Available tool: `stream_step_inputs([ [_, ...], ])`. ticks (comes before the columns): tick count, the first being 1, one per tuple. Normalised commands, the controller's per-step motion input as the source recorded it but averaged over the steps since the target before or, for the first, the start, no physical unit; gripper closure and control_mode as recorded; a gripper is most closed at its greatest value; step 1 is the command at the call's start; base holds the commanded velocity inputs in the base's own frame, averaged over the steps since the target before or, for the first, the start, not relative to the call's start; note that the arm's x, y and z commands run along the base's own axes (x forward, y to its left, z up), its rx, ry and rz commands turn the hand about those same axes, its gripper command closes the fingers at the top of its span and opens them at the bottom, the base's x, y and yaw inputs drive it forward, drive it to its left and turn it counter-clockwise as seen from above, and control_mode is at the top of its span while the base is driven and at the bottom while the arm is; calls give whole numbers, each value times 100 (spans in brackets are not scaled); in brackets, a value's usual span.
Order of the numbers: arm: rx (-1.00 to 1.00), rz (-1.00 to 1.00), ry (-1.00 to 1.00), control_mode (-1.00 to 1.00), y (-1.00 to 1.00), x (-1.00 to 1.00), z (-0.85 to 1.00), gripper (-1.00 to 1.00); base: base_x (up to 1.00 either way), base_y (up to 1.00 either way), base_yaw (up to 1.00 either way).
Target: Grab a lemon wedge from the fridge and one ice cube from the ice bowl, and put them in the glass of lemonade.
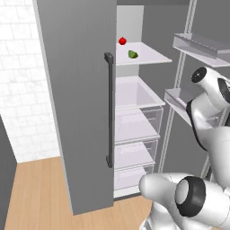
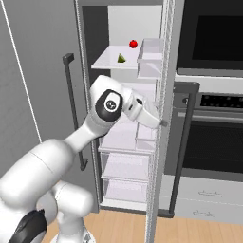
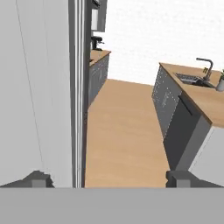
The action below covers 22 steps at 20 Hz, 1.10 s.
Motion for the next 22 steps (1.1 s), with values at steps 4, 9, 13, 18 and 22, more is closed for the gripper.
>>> stream_step_inputs([
  [4,0,2,-18,-100,45,-82,36,-100,0,0,0],
  [9,0,3,-12,-100,83,-63,48,-100,0,0,0],
  [13,8,18,2,-100,94,-7,0,-100,0,0,0],
  [18,11,52,25,-100,97,0,0,-100,0,0,0],
  [22,14,73,31,-100,86,0,0,-100,0,0,0],
])
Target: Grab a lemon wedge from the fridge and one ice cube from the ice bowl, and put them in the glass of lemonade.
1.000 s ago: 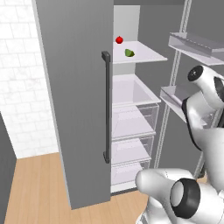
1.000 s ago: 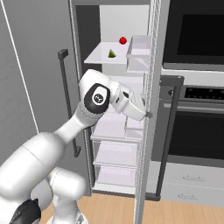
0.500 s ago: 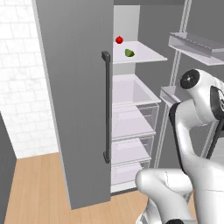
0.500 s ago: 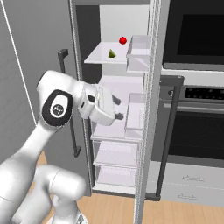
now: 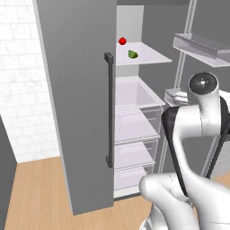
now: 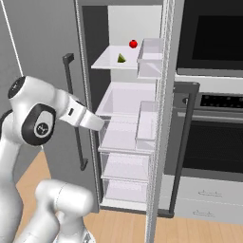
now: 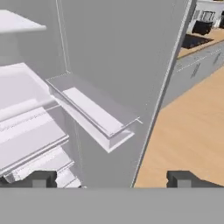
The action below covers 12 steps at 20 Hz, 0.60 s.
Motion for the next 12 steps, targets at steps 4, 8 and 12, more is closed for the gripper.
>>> stream_step_inputs([
  [4,14,84,32,-100,70,0,-8,-100,0,0,0],
  [8,25,65,10,-100,36,0,-19,-100,0,0,0],
  [12,14,8,1,-100,3,-1,0,-100,0,0,0],
])
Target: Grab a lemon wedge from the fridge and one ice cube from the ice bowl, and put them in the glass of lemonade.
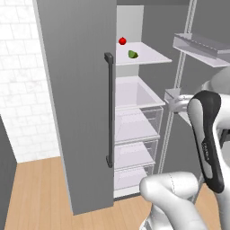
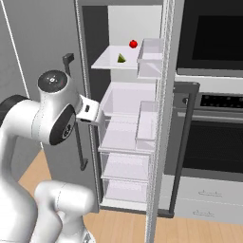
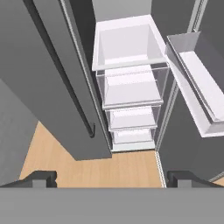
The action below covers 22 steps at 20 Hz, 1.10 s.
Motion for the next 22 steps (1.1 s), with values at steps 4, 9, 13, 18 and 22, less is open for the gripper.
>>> stream_step_inputs([
  [4,-1,-14,4,-100,0,-14,0,-100,0,0,0],
  [9,-1,-17,1,-100,0,5,-6,-100,0,0,0],
  [13,0,-20,0,-100,0,16,0,-100,0,0,0],
  [18,1,-22,0,-100,-1,16,0,-100,0,0,0],
  [22,0,-3,0,100,-1,8,0,-100,43,0,0],
])
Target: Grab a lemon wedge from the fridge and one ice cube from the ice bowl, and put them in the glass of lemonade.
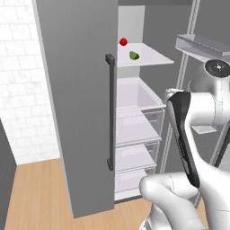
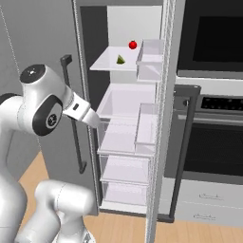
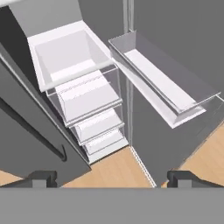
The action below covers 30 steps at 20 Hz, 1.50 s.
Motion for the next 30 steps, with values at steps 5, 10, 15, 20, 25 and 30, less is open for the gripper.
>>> stream_step_inputs([
  [5,0,0,0,100,0,0,0,-100,100,-3,-2],
  [10,0,0,0,100,0,0,0,-100,78,-28,-1],
  [15,0,0,0,100,0,0,0,-100,42,-23,-1],
  [20,0,0,0,-100,-3,15,0,-100,24,-8,0],
  [25,4,13,-4,-100,-12,-9,23,-100,0,0,0],
  [30,7,11,-27,-100,5,-63,29,-100,0,0,0],
])
